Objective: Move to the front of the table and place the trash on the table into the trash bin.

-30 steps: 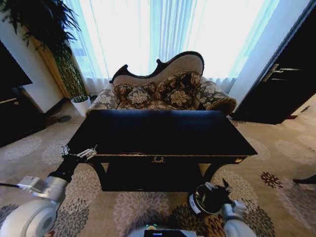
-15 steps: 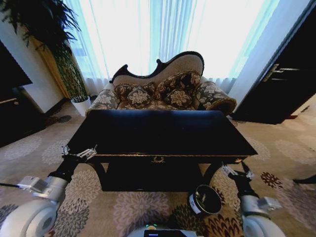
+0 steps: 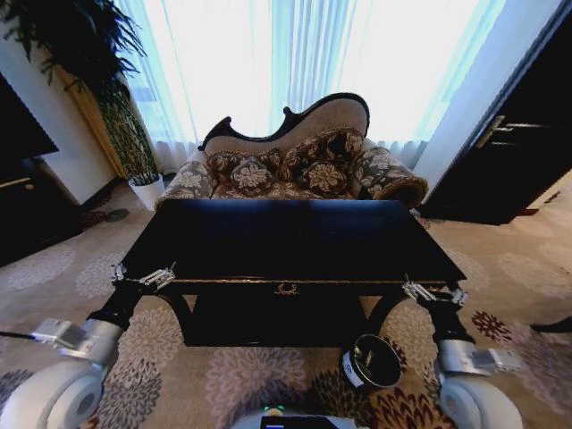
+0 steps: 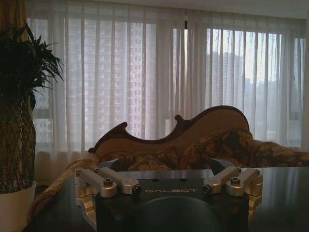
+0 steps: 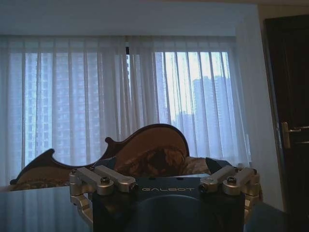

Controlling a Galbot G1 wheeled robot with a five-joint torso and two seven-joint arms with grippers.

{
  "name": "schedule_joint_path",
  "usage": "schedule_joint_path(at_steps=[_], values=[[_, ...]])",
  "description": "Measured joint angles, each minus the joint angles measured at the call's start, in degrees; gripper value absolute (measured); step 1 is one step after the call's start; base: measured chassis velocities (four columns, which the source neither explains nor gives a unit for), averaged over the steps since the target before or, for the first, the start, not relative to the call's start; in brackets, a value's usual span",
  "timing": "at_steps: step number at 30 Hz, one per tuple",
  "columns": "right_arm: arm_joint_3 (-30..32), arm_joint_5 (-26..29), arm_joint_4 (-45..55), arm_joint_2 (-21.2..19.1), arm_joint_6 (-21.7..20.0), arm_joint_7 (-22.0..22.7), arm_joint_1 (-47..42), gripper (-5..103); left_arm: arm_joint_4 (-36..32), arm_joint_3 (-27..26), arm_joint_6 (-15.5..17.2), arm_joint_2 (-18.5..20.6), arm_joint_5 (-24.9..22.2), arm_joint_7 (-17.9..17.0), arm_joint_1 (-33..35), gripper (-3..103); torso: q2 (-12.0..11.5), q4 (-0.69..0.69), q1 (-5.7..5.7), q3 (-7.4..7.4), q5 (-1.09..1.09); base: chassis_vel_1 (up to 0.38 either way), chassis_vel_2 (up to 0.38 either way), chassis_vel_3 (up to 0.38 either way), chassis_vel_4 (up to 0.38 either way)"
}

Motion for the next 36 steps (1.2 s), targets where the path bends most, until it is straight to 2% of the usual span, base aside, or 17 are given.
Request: schedule_joint_path(at_steps=[36], values=[[-0.01, -0.11, -0.09, -0.06, -0.27, 0.01, 0.02, 100, 0.00, 0.00, 0.00, 0.00, 0.00, 0.00, 0.00, 100, 0.00, -0.01, 0.01, 0.00, 0.00, 0.003, -0.006, -0.006, 0.004]])
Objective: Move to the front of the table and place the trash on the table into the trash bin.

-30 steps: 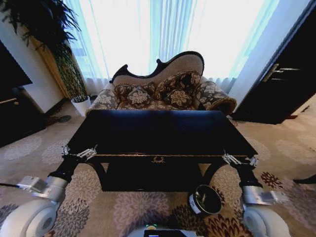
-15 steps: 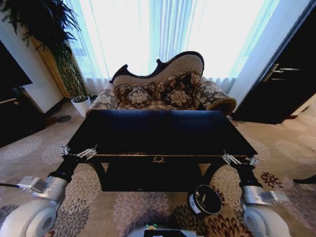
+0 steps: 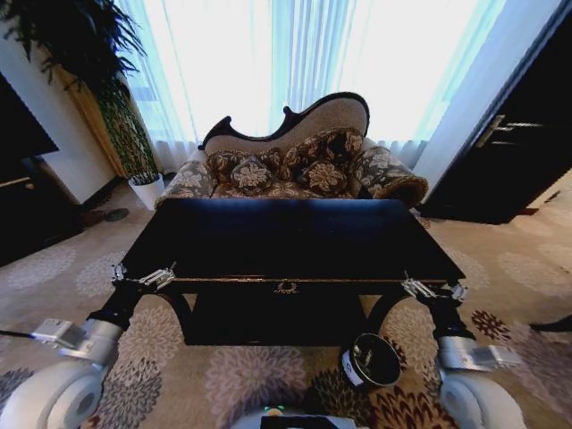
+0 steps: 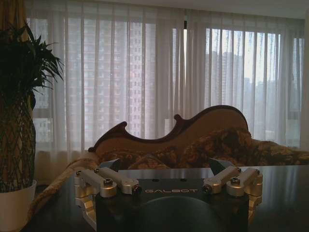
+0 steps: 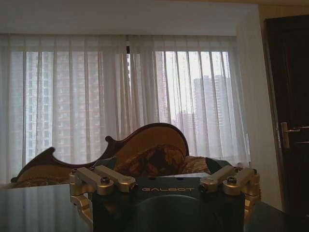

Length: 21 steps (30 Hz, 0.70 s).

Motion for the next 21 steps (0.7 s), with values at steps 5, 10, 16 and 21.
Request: schedule_joint_path(at_steps=[5, 10, 16, 21], values=[[0.00, 0.00, 0.00, 0.01, -0.02, 0.02, 0.00, 100, 0.00, 0.00, 0.00, 0.00, 0.00, 0.00, 0.00, 100, 0.00, 0.00, 0.00, 0.00, 0.00, 0.091, -0.093, -0.089, 0.094], [0.00, 0.00, 0.00, 0.01, -0.03, 0.03, 0.00, 100, 0.00, 0.00, 0.00, 0.00, 0.00, 0.00, 0.00, 100, 0.00, 0.00, 0.00, 0.00, 0.00, 0.114, -0.102, -0.112, 0.111], [0.00, 0.00, -0.01, 0.01, -0.03, 0.05, -0.01, 100, 0.00, 0.00, 0.00, 0.00, 0.00, 0.00, 0.00, 100, 0.00, 0.00, -0.01, 0.00, 0.00, 0.134, -0.129, -0.134, 0.116], [0.00, 0.00, -0.01, 0.01, -0.03, 0.05, -0.01, 100, 0.00, 0.00, 0.00, 0.00, 0.00, 0.00, 0.00, 100, 0.00, 0.00, -0.01, 0.00, 0.00, 0.123, -0.122, -0.118, 0.130]])
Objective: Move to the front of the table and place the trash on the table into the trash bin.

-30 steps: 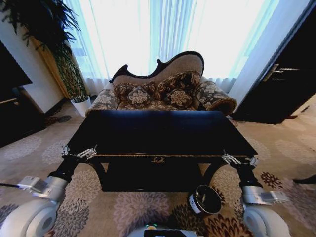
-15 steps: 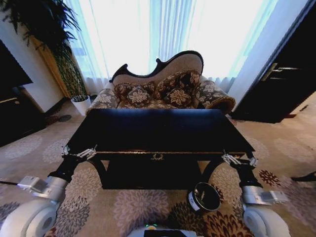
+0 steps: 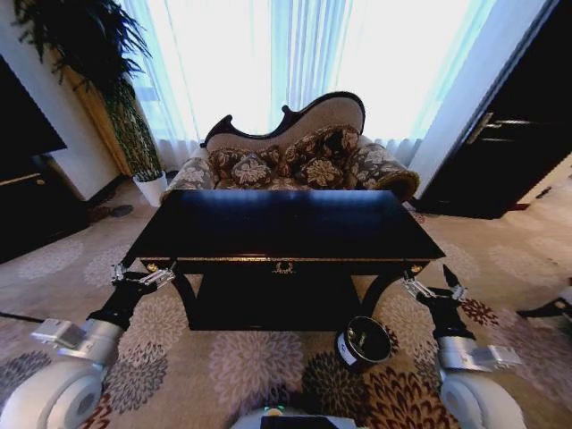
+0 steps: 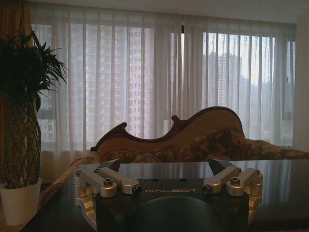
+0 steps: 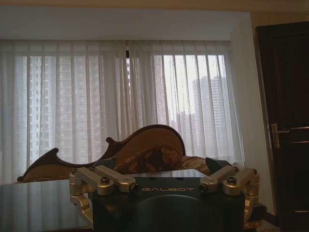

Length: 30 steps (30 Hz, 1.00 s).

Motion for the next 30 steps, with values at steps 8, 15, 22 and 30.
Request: schedule_joint_path(at_steps=[8, 15, 22, 30], values=[[0.00, 0.00, -0.01, 0.00, 0.00, 0.00, 0.00, 100, 0.00, 0.00, 0.00, 0.00, 0.00, 0.00, 0.00, 100, 0.00, 0.00, 0.01, 0.00, 0.00, 0.110, -0.108, -0.110, 0.113], [0.00, 0.00, 0.00, 0.00, 0.00, 0.01, 0.00, 100, 0.00, 0.00, 0.00, 0.00, 0.00, 0.00, 0.00, 100, 0.00, 0.00, 0.00, 0.00, 0.00, 0.125, -0.122, -0.126, 0.112], [0.00, 0.00, -0.01, 0.00, 0.00, 0.00, 0.00, 100, 0.00, 0.00, 0.00, 0.00, 0.00, 0.00, 0.00, 100, 0.00, 0.00, 0.01, 0.00, 0.00, 0.141, -0.146, -0.140, 0.147], [0.00, 0.00, 0.00, 0.00, 0.00, 0.00, -0.01, 100, 0.00, 0.00, 0.00, 0.00, 0.00, 0.00, 0.00, 100, 0.01, 0.01, -0.02, -0.01, 0.00, 0.166, -0.152, -0.170, 0.161]])
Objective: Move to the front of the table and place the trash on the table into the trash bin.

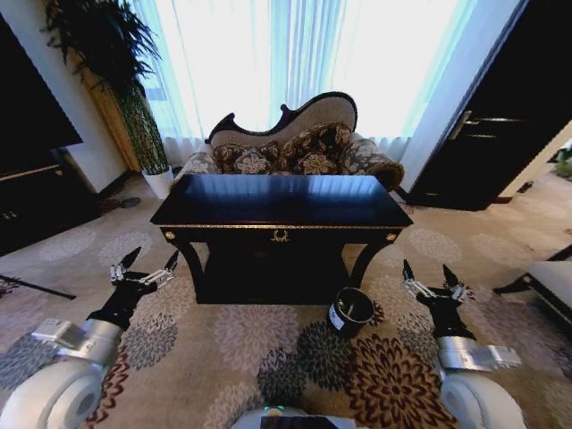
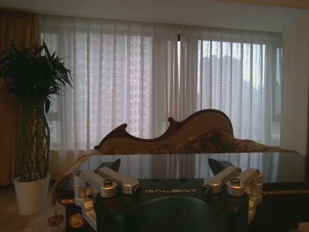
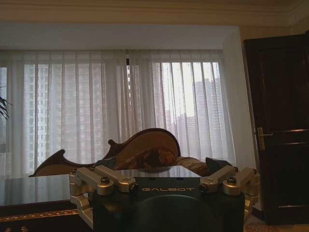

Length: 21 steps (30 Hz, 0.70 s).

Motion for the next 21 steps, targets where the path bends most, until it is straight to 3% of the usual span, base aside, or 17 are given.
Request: schedule_joint_path(at_steps=[21], values=[[0.00, 0.00, 0.00, 0.00, 0.00, 0.00, 0.01, 100, 0.00, 0.00, 0.00, 0.00, 0.00, 0.00, 0.00, 100, -0.01, -0.01, 0.02, 0.01, 0.00, 0.144, -0.149, -0.157, 0.151]])
